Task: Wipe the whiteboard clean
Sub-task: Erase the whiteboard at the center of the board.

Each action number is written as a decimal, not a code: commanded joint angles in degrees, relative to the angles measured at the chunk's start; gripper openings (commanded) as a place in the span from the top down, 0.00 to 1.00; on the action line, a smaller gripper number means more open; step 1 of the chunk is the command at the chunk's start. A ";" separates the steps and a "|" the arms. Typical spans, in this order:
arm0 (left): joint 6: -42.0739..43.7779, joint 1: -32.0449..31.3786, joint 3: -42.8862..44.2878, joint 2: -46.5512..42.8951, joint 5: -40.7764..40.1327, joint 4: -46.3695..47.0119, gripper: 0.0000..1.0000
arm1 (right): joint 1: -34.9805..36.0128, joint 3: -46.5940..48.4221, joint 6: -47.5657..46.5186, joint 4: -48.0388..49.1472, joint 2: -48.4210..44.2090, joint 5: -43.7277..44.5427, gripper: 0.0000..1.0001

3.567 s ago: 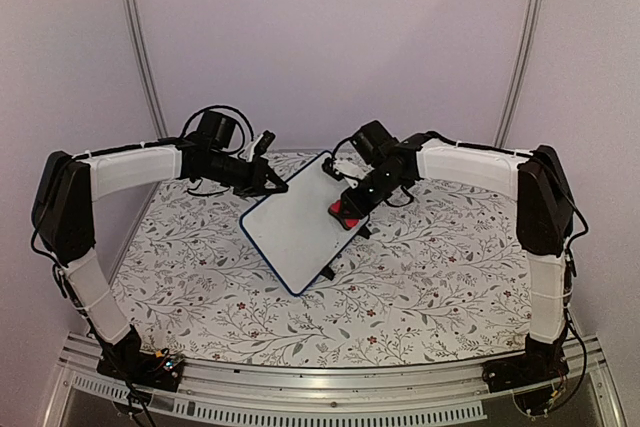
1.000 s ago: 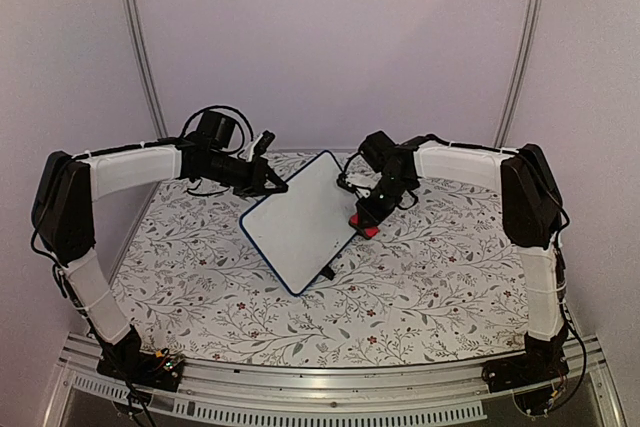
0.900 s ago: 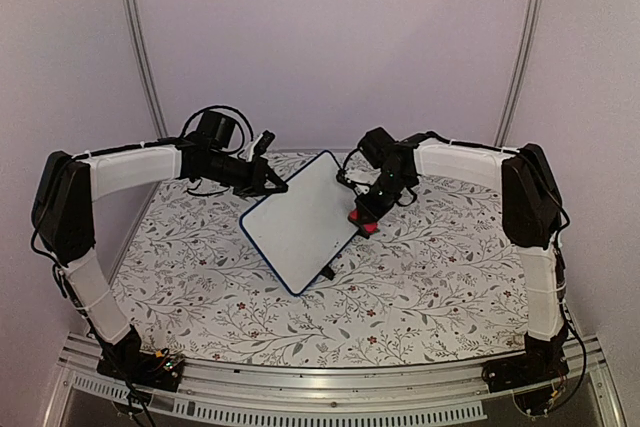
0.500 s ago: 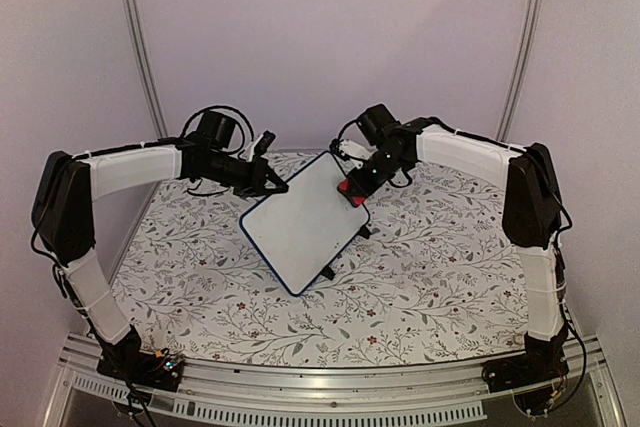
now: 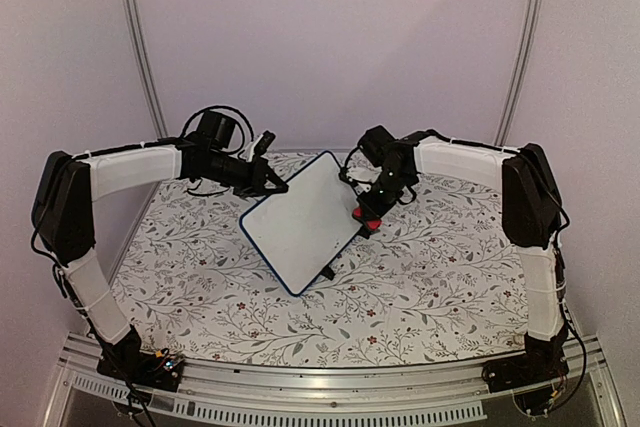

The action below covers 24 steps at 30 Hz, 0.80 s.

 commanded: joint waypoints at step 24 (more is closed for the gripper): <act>1.12 -0.62 0.08 -1.28 2.56 1.53 1.00 | 3.87 2.06 -1.00 -0.77 3.28 4.85 0.98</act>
